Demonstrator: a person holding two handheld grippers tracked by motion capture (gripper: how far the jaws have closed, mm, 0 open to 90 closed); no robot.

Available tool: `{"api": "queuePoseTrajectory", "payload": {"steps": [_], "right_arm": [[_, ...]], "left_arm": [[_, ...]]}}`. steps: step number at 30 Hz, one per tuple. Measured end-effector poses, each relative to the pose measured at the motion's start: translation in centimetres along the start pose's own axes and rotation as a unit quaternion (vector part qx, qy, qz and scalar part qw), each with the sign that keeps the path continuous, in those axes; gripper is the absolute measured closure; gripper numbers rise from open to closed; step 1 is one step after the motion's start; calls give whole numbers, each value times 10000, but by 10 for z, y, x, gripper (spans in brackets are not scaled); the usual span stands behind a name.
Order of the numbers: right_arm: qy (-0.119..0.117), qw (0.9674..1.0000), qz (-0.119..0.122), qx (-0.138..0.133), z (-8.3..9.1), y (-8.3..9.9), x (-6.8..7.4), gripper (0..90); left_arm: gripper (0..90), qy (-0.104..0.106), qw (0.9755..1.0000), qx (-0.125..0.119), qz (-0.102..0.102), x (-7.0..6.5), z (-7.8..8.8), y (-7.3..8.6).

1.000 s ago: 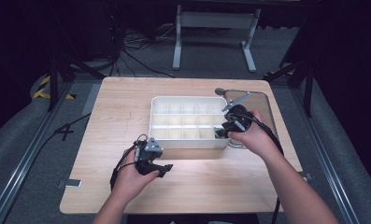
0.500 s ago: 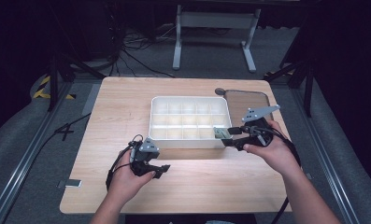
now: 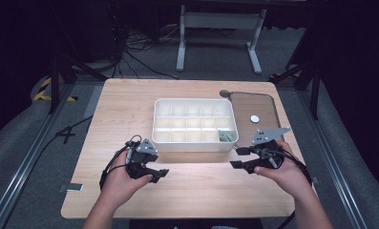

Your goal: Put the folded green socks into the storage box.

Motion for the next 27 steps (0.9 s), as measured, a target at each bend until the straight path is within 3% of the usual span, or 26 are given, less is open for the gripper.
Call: {"api": "queuePoseTrajectory", "payload": {"steps": [3, 7, 12, 15, 17, 20, 25, 27], "right_arm": [[4, 9999, 127, 107, -3, 6, 3, 434], [-165, 9989, 49, 447, -8, 19, 9, 433], [-161, 9985, 73, 512, -16, 29, 11, 405], [-175, 9972, 89, 722, -25, 40, 10, 405], [-155, 9963, 72, 842, -30, 47, 7, 399], [-110, 9942, 187, 1055, -36, 58, 4, 397], [-171, 9932, 173, 1135, -44, 67, 6, 396], [-216, 9917, 288, 1235, -52, 72, 9, 393]], "left_arm": [[351, 16, 10000, 62, -27, 0, 2, 1], [341, 33, 9998, 208, -75, -2, 1, 4], [311, 117, 9996, 222, -127, -3, -2, 6], [261, 111, 9995, 256, -173, -2, -5, 10], [246, 143, 9990, 399, -109, 0, -8, 15], [223, 119, 9980, 604, -167, 3, -10, 22], [218, 128, 9972, 704, -234, 3, -14, 24], [220, 189, 9964, 782, -254, 2, -16, 26]]}}
Point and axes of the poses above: each handheld gripper's, and its own axes: z roughly backward along the jaws, y roughly out of its underside, x roughly to its left, the point moved 8 cm from there along -z, roughly forward along the jaws, and after that the axes turned 5 degrees about y, right-handed, at the moved point
